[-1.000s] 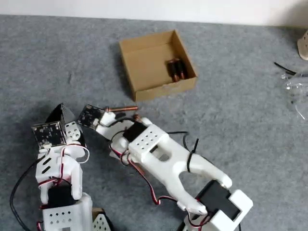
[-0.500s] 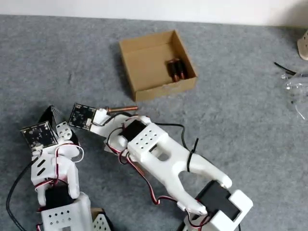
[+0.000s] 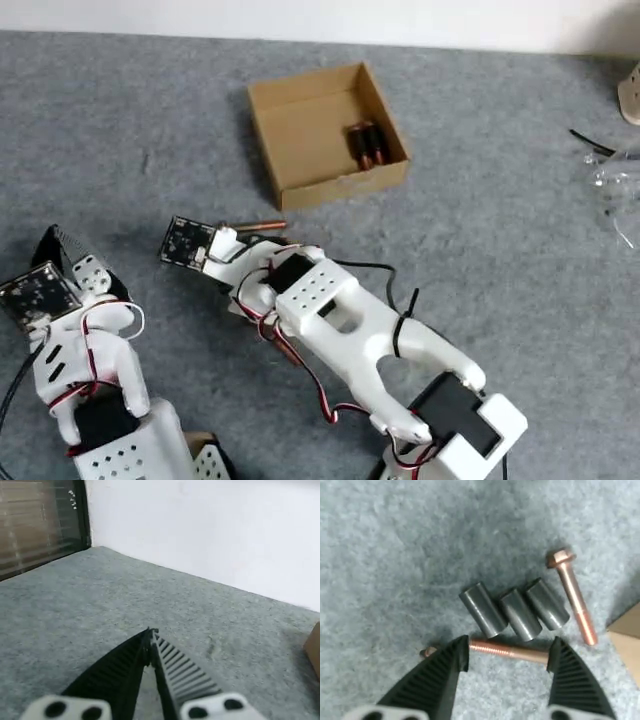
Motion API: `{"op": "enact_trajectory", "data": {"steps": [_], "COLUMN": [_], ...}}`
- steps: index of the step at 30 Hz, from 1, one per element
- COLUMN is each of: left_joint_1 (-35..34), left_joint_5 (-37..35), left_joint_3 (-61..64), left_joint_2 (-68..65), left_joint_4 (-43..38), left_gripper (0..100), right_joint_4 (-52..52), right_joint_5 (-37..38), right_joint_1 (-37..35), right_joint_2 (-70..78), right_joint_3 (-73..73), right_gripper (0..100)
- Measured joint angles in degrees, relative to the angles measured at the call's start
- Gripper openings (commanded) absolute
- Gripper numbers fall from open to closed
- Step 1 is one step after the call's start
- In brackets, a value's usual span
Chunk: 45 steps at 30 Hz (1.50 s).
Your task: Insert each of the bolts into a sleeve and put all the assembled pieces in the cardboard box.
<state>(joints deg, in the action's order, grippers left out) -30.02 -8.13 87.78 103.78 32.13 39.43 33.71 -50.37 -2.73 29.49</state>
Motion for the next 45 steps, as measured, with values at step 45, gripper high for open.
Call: {"op": "enact_trajectory", "data": {"steps": [45], "left_joint_1": [-5.54], "left_joint_5": [-3.43], "left_joint_3": [-0.44], "left_joint_2": [0.00], "left_joint_4": [0.35], "left_gripper": [1], "right_joint_4": [3.25], "right_joint_5": [4.92], "right_joint_1": [-1.58], "right_joint_2": [22.24], "right_joint_3": [-16.88], "right_gripper": [23.5]}}
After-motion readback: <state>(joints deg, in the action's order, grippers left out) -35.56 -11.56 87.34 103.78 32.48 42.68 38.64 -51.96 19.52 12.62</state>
